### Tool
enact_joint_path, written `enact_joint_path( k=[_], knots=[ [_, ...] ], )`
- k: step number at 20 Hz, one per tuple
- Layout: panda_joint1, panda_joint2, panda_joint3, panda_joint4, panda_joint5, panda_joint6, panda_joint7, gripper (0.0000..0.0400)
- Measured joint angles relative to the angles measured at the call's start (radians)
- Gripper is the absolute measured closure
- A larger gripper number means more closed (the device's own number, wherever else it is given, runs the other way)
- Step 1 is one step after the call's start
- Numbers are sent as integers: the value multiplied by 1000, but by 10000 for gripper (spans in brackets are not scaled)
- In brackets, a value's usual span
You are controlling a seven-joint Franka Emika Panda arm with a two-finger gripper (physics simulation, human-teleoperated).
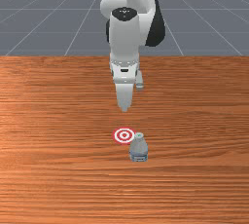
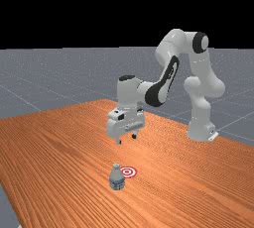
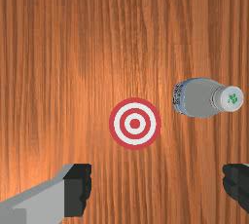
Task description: Pick up the bottle and put it on the marker
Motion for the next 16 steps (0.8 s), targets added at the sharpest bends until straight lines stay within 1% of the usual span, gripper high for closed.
enact_joint_path(
  k=[1, 2, 3, 4, 5, 6, 7, 8, 9, 11, 13, 14, 16],
  knots=[
    [1, 0, 0, 0, 0, 0, 2, 157],
    [2, 0, 0, 0, 0, 0, 3, 252],
    [2, 0, 1, 0, 0, 0, 3, 310],
    [2, 0, 1, 0, 0, 0, 4, 346],
    [3, 0, 1, 0, -1, 0, 5, 367],
    [3, 0, 2, 0, -1, 0, 2, 223],
    [3, 0, 2, 0, -1, 0, 2, 135],
    [3, -1, 1, -2, -1, 3, 4, 82],
    [3, -1, 1, -2, -1, 3, 4, 50],
    [6, -1, -1, 0, -7, -1, 10, 18],
    [50, -11, -40, 9, -113, -39, 101, 7],
    [26, -31, -21, 9, -4, -53, 139, 3],
    [28, -72, -23, 30, -2, -118, 170, 0]
  ],
)
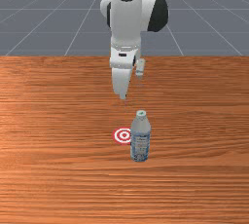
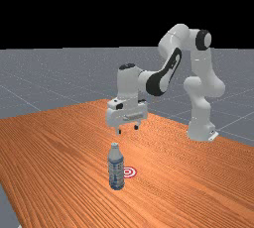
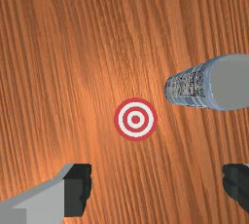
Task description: Pick up the bottle and put it on the marker
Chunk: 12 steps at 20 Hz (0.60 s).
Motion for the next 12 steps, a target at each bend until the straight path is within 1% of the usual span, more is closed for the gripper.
enact_joint_path(
  k=[1, 2, 3, 4, 5, 6, 8, 9, 11, 12],
  knots=[
    [-14, -63, 15, -94, -12, 164, -122, 0],
    [-8, -34, 10, 11, -6, -26, -71, 0],
    [-32, -38, 29, 14, 54, -32, -172, 0],
    [-17, -16, 16, 63, -3, -102, -132, 0],
    [-7, -38, -3, 19, 3, -35, -7, 0],
    [-7, -37, -18, 21, 8, -36, 55, 0],
    [-26, -31, -44, 28, 18, -39, 91, 0],
    [-45, -28, -48, 33, 20, -40, 40, 0],
    [-82, -26, -38, 36, 17, -39, -135, 0],
    [-91, -51, -34, -10, 23, 32, -176, 0]
  ],
)
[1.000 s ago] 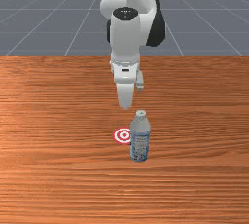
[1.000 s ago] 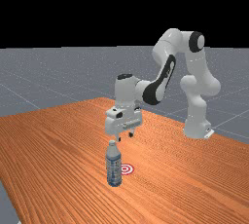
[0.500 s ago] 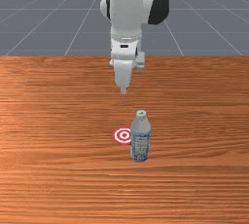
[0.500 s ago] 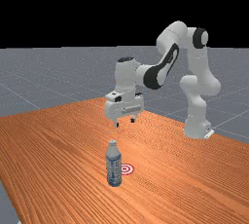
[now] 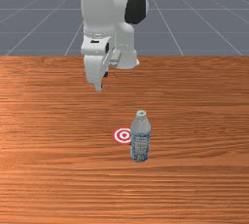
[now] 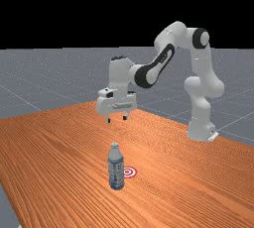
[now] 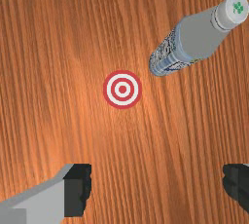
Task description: Pick up the bottle and put it on the marker
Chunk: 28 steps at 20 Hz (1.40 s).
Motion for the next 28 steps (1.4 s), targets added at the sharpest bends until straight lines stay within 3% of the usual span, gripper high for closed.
enact_joint_path(
  k=[1, 2, 3, 5, 6, 7, 10, 12, 13, 14, 15, 17, 28],
  knots=[
    [-3, -20, 1, -31, 9, 52, -7, 0],
    [-28, 15, 18, 62, 94, -115, -69, 0],
    [-43, 15, 26, 78, 142, -147, -103, 0],
    [-51, 27, 31, 117, 161, -173, -113, 0],
    [-13, 134, 2, 317, 19, -365, -8, 0],
    [-14, 209, 3, 448, 17, -466, -5, 0],
    [-14, 310, 4, 615, 17, -542, 2, 0],
    [-12, 273, 5, 534, 21, -448, 2, 0],
    [19, 217, -19, 420, -50, -312, 49, 0],
    [15, 219, -16, 417, -39, -305, 42, 0],
    [-7, 267, 3, 502, 13, -402, 7, 0],
    [-9, 235, 7, 422, 15, -307, -19, 0],
    [-8, 222, 7, 390, 20, -267, -7, 0]
  ],
)
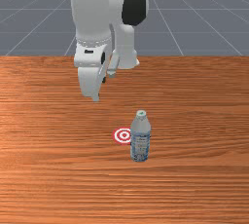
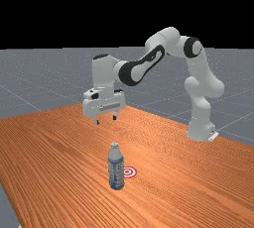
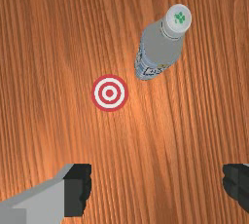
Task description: Pick up the bottle and put it on the marker
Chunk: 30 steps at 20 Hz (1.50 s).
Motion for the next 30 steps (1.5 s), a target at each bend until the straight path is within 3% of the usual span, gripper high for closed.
enact_joint_path(
  k=[3, 5, 7, 10, 13, 14, 18, 19, 21, 23, 24, 28, 29, 30],
  knots=[
    [-1, 6, 5, 21, -8, -30, -27, 0],
    [3, -2, 36, 9, -35, -24, -159, 0],
    [39, -6, 55, 2, -45, -21, -136, 0],
    [106, -4, 54, 6, -29, -23, 66, 0],
    [116, -52, 62, -69, -32, 3, 58, 0],
    [167, -25, 22, -24, -138, -31, 171, 0],
    [189, 117, 0, 207, -169, -124, 177, 0],
    [150, 108, 38, 188, -84, -96, 129, 0],
    [152, 109, 35, 186, -88, -94, 131, 0],
    [142, 198, 46, 334, -65, -230, 113, 0],
    [142, 222, 46, 354, -65, -239, 113, 0],
    [145, 140, 41, 104, -75, 41, 126, 0],
    [146, 141, 41, 102, -75, 46, 126, 0],
    [162, 170, 25, 163, -107, -33, 148, 0]
  ],
)
